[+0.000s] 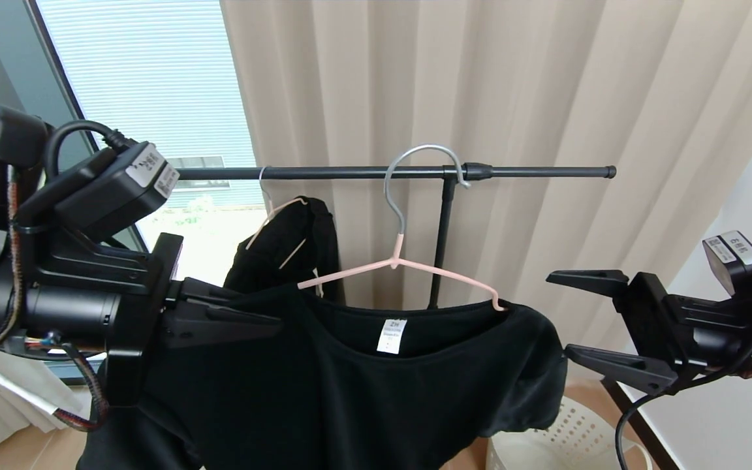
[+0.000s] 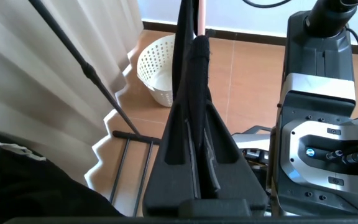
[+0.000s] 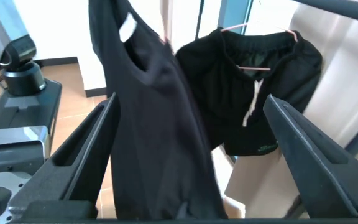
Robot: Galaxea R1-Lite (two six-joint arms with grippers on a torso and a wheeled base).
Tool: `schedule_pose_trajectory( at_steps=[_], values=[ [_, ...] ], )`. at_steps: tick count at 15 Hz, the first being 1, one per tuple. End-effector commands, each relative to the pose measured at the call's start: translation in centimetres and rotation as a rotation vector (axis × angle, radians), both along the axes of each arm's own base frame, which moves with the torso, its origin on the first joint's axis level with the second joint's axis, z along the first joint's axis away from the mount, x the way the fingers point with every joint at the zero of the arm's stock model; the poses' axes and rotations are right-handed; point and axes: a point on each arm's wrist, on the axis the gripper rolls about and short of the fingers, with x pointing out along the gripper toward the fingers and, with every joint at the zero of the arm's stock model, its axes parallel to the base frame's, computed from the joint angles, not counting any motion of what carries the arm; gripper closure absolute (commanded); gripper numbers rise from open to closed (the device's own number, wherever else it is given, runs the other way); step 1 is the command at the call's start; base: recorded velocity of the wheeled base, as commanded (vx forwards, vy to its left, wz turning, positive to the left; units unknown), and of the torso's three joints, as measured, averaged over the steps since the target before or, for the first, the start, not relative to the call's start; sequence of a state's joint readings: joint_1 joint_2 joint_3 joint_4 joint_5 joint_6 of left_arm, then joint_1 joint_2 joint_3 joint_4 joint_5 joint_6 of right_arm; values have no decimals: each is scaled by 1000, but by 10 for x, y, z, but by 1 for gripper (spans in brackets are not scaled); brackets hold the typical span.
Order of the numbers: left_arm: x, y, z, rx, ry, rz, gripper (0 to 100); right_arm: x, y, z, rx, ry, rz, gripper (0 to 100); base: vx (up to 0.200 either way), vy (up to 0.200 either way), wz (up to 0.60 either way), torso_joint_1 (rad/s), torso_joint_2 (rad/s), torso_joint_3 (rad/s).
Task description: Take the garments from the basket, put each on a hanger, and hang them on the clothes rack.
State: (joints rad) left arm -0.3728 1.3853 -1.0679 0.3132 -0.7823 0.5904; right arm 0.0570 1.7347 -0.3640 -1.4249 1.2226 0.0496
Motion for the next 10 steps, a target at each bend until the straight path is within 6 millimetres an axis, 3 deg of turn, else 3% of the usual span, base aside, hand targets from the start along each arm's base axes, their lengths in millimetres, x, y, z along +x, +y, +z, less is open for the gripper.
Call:
schedule_pose_trajectory(
  at_steps=[1,10],
  values=[
    [-12,6,5,-11,-26,5,100,11,-3,-11,-2,38,-16,0,0,0,0,0,0,0],
    [-14,10,15,-59,-78,39,100,23,-2,-34,-8,120,-11,0,0,0,0,0,0,0]
  ],
)
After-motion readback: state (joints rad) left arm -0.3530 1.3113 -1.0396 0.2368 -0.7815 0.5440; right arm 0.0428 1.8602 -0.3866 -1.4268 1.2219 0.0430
